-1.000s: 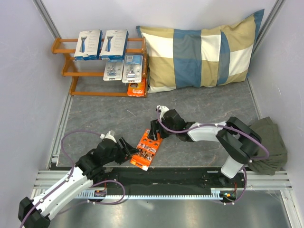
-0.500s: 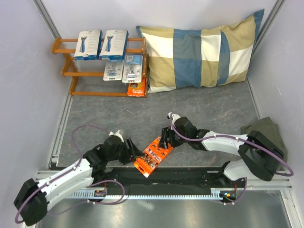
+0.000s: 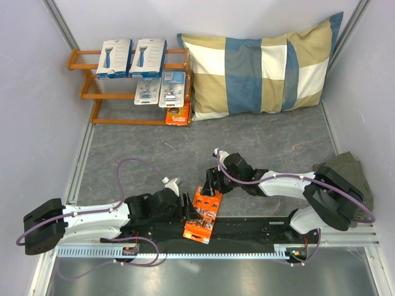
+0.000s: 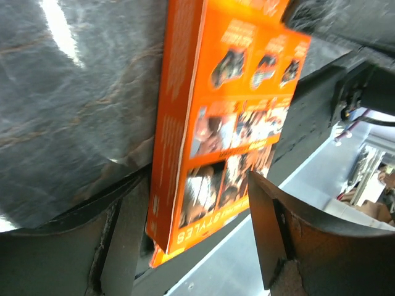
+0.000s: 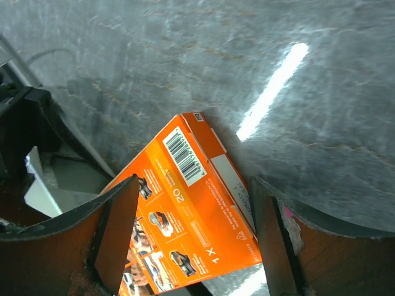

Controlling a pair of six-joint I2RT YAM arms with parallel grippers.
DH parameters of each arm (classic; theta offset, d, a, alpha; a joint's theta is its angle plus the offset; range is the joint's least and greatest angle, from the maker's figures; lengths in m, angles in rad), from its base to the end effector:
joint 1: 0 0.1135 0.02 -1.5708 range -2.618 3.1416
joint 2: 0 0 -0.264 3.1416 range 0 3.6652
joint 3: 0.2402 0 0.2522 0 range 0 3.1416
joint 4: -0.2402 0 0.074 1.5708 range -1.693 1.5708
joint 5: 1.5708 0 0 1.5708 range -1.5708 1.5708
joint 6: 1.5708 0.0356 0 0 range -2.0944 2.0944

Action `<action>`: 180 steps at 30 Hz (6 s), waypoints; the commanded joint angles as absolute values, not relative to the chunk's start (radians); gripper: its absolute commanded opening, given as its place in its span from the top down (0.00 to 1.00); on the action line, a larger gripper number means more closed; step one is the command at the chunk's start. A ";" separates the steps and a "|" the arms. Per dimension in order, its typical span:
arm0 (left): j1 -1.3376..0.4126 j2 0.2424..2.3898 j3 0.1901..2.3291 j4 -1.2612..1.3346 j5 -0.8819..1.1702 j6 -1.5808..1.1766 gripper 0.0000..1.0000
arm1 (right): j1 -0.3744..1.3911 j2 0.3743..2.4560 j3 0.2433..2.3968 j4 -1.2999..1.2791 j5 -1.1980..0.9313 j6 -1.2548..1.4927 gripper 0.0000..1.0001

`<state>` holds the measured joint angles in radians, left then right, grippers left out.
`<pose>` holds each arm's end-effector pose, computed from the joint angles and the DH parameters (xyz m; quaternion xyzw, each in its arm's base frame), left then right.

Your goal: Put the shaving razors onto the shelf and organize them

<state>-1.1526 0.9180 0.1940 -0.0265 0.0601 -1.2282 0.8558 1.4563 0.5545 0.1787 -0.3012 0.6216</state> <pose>0.0642 -0.1498 0.1312 -0.0227 0.9164 -0.3803 0.1224 0.1689 0.2106 0.1494 -0.1666 0.8878 0.3749 0.2086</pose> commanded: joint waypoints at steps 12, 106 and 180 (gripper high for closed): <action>-1.333 1.100 0.083 0.494 -0.129 -1.387 0.44 | 0.920 1.462 0.552 0.314 -0.367 0.684 0.21; -0.394 1.028 0.140 0.517 0.581 -0.980 0.00 | 0.514 1.397 0.348 1.092 -0.601 1.029 0.94; -0.336 1.295 0.181 1.055 0.554 -1.144 0.98 | 0.532 1.542 0.480 1.159 -0.296 1.085 0.02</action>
